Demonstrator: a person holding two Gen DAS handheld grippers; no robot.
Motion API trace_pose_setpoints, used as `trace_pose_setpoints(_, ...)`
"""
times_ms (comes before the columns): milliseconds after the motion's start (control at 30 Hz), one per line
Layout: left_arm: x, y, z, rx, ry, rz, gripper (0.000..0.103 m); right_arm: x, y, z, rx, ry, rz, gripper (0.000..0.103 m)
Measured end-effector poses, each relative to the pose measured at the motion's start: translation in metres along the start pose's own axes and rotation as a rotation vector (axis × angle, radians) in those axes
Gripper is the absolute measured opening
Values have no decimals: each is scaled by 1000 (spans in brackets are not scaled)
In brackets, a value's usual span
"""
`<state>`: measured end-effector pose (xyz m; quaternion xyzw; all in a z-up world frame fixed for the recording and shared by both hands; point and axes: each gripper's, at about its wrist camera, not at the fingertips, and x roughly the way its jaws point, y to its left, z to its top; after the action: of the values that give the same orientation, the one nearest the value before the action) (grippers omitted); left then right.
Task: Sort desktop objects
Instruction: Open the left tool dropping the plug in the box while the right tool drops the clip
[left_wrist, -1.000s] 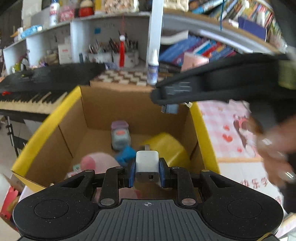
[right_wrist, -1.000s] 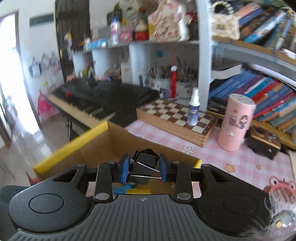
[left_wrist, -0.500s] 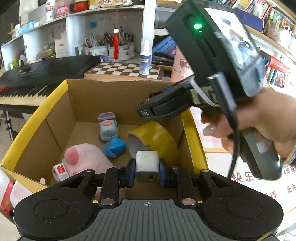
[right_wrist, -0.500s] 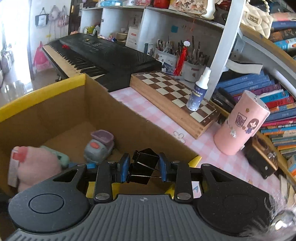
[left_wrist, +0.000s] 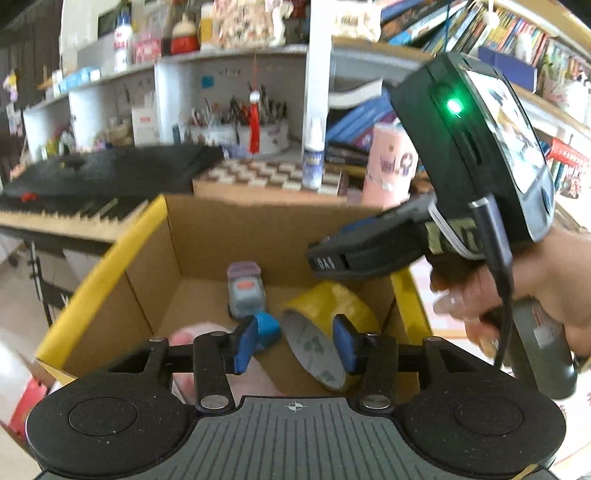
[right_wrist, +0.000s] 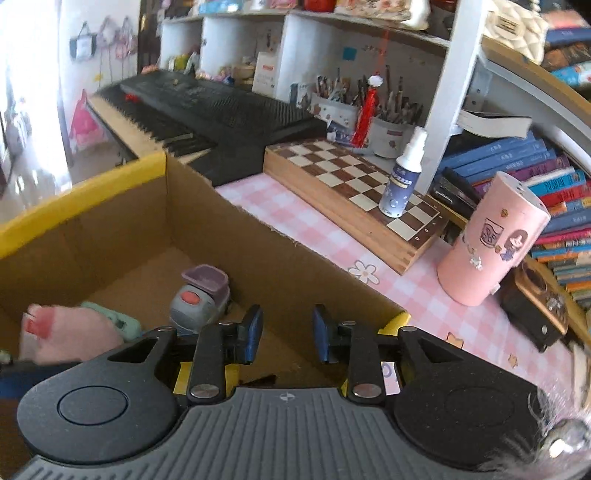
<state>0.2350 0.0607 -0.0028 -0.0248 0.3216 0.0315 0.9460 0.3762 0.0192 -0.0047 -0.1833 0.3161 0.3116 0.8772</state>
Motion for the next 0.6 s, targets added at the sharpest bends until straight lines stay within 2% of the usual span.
trace_pose_setpoints(233, -29, 7, 7, 30, -91, 17, 47, -50, 1, -2, 106, -93, -21, 29)
trace_pose_setpoints(400, -57, 20, 7, 8, -153, 28, 55, -99, 0, -11, 173, -175, -89, 29)
trace_pose_setpoints(600, -92, 34, 4, -26, -224, 18, 61, -160, 6, -42, 231, -238, -182, 33)
